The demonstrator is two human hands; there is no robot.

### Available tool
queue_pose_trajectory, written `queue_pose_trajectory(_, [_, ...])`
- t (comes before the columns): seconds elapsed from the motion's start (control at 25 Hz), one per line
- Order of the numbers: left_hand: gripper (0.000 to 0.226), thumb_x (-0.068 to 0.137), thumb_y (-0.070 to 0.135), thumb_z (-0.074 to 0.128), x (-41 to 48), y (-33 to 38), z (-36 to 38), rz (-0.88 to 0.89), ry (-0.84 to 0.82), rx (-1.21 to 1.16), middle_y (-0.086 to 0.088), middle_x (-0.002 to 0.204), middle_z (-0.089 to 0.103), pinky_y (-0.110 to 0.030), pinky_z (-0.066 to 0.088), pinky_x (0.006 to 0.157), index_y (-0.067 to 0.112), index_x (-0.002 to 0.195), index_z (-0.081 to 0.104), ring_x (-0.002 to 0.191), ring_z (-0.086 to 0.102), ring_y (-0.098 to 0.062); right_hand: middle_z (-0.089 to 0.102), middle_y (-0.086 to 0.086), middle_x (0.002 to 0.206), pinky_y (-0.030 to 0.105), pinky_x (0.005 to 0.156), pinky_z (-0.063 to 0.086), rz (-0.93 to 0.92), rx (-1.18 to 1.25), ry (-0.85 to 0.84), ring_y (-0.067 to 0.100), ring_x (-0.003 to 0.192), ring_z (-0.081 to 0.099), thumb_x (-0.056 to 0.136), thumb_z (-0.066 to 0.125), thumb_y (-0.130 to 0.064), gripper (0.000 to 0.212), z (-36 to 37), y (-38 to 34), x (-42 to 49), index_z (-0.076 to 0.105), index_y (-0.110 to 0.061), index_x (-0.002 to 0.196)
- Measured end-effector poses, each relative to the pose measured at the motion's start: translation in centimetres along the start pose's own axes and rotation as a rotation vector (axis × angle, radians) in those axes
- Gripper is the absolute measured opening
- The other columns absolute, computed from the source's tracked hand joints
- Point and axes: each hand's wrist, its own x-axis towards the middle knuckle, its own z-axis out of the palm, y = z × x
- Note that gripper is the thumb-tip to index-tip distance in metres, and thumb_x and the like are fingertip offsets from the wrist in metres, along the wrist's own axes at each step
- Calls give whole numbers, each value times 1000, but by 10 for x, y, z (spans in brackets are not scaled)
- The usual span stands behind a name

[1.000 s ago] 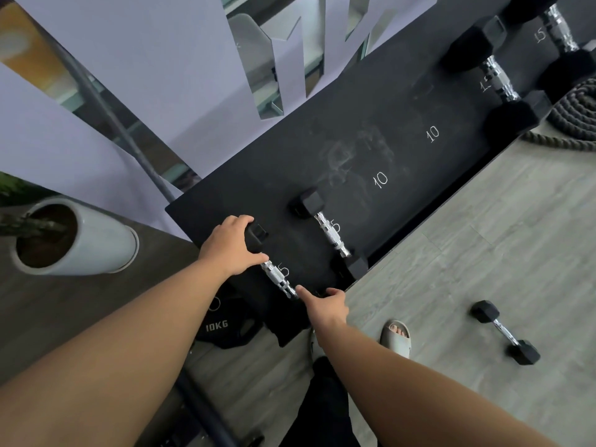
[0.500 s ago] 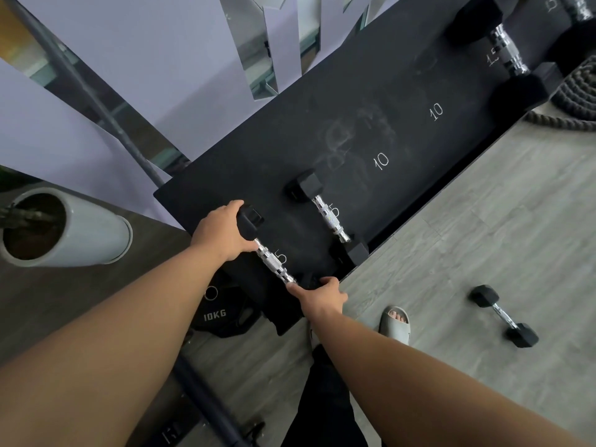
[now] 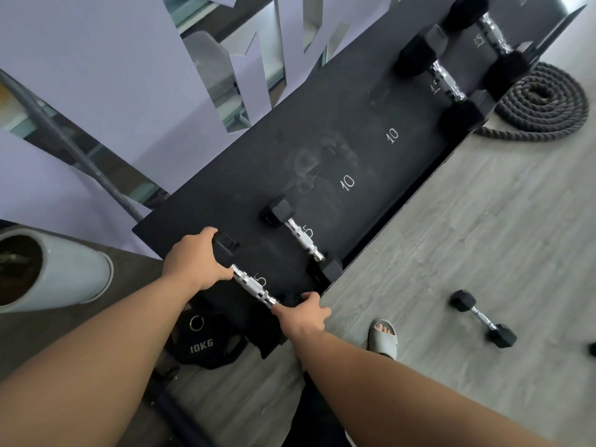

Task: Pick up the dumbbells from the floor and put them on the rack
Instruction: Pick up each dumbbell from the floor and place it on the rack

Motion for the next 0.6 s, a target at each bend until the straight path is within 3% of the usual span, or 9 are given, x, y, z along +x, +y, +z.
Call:
queue_pose_trajectory(0.16, [92, 58, 51, 85, 2, 30, -42, 57, 1, 39, 5, 90, 59, -32, 48, 59, 27, 139, 50, 76, 58, -23, 29, 2, 118, 40, 93, 55, -34, 55, 20, 32, 105, 61, 68, 82, -46, 73, -26, -17, -11, 47, -25, 128])
queue_pose_trajectory(0.36, [94, 56, 52, 85, 20, 82, -92, 153, 63, 26, -2, 102, 67, -39, 56, 70, 27, 140, 50, 89, 64, -29, 34, 6, 124, 32, 79, 50, -118, 138, 96, 29, 99, 59, 68, 82, -48, 72, -75, -58, -10, 47, -25, 125])
queue_pose_trajectory(0.6, [88, 55, 55, 85, 77, 171, -117, 250, 149, 2, -4, 102, 69, -40, 58, 72, 26, 131, 53, 87, 65, -31, 35, 7, 123, 44, 99, 54, -157, 220, 188, 34, 107, 59, 67, 84, -46, 74, -154, -116, 37, 47, -23, 127])
